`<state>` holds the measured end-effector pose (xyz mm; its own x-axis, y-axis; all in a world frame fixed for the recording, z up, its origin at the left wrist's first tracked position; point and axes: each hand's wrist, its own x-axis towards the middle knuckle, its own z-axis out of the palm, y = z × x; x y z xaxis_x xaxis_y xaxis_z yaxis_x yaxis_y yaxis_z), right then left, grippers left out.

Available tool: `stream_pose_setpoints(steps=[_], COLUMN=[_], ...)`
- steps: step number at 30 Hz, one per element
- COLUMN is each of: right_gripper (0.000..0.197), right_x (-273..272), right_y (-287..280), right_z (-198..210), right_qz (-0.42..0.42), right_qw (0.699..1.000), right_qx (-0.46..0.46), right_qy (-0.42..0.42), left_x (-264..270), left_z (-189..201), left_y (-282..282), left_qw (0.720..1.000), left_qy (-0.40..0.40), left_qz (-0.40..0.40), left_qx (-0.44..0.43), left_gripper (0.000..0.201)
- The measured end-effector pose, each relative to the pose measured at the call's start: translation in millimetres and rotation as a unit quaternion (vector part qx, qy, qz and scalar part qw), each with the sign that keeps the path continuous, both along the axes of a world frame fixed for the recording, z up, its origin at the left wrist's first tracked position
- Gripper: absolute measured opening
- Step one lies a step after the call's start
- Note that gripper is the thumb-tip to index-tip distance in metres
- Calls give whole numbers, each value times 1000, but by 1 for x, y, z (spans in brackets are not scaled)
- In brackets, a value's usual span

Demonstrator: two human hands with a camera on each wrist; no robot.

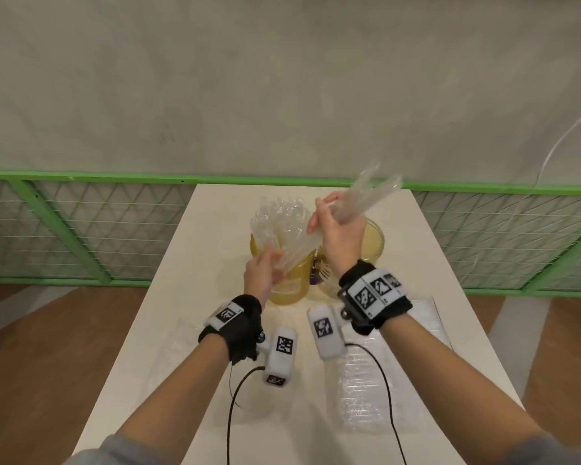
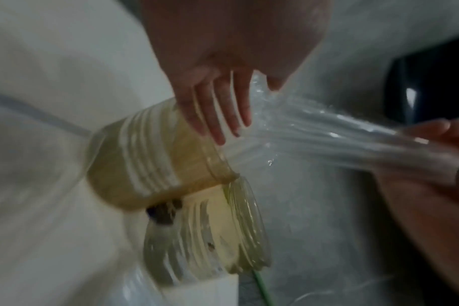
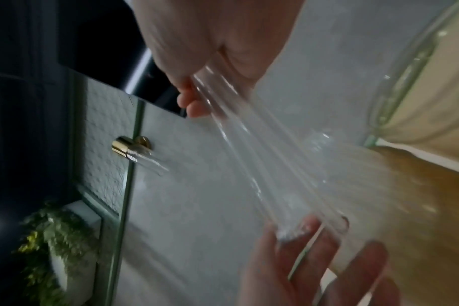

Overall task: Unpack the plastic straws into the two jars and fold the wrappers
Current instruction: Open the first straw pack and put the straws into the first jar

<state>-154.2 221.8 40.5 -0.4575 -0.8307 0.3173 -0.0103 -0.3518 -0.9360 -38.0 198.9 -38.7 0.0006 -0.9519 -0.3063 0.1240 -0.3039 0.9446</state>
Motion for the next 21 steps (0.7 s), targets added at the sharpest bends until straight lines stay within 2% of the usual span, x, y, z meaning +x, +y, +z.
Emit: stream_pose_setpoints(steps=[2, 4, 6, 7, 8, 10, 14, 18, 20, 21], right_gripper=[19, 24, 27, 27, 25, 19, 19, 18, 9, 12], right_x=[-7, -9, -6, -4, -4, -4, -10, -13, -13, -13], right_y=[-19, -39, -57, -65, -72, -81, -93, -100, -102, -103], right_z=[21, 33, 36, 34, 29, 18, 0, 1, 1, 1], right_qz=[-53, -82, -93, -92, -93, -107, -129, -129, -127, -134], right_qw=[998, 992, 989, 988, 988, 988, 985, 989, 990, 989], right_qx=[-34, -50, -29, -10, 10, 54, 90, 73, 66, 62], right_qy=[-32, -84, -113, -120, -122, -101, -64, -5, -5, -10], left_x=[2, 3, 2, 2, 0, 0, 3, 6, 8, 9], left_z=[10, 18, 20, 19, 18, 13, 5, 5, 6, 6], left_y=[-11, -24, -38, -44, -50, -59, -66, -73, -75, -75], left_qw=[983, 928, 863, 849, 846, 861, 866, 872, 871, 869], left_qy=[-112, -257, -382, -414, -428, -417, -403, -387, -387, -389], left_qz=[26, 32, 3, -18, -35, -71, -82, -81, -91, -98], left_qx=[-145, -267, -332, -329, -315, -283, -285, -290, -289, -288], left_gripper=[17, 10, 28, 37, 44, 49, 32, 21, 18, 17])
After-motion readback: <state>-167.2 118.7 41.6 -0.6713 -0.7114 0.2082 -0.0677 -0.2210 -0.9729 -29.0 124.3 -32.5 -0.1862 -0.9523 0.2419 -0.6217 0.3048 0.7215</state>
